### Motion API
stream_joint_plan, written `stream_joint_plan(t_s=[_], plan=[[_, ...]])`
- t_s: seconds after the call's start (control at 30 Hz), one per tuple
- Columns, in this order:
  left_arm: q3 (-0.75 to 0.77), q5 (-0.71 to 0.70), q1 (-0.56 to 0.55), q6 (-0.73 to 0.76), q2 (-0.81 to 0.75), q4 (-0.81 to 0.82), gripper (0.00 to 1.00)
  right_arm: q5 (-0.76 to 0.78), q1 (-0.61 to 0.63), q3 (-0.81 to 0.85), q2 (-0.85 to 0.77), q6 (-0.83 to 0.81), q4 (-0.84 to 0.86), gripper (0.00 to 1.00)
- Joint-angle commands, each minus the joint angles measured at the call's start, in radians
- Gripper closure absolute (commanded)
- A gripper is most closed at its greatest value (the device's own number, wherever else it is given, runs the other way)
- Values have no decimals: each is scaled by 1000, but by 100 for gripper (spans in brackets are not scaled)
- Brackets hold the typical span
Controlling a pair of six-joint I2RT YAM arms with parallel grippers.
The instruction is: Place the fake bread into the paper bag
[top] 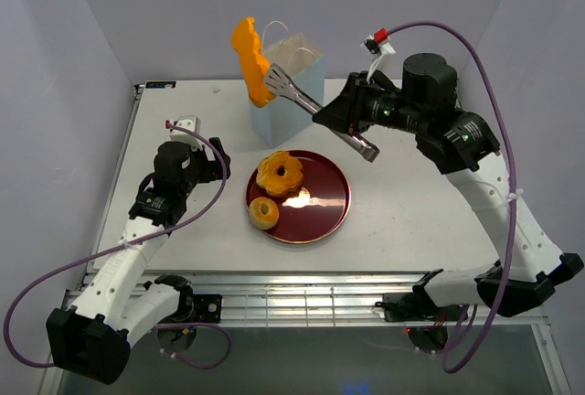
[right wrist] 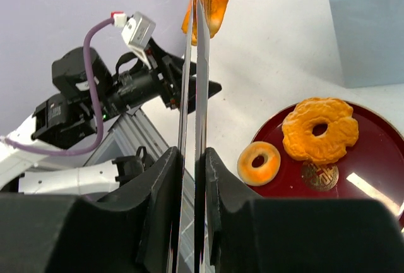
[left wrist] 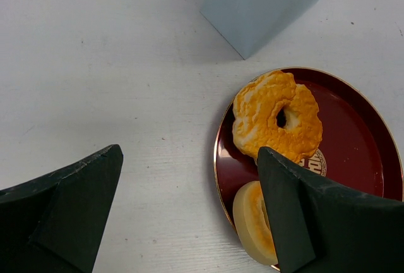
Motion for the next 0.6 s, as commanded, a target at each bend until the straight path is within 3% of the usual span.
stream_joint_plan(t_s=[0.0, 0.57], plan=[[19, 0, -4, -2, -21, 2, 2, 36, -8, 96, 35, 9, 69, 92], [21, 21, -4, -3, -20, 5, 2, -39, -181, -46, 53, 109, 155, 92]])
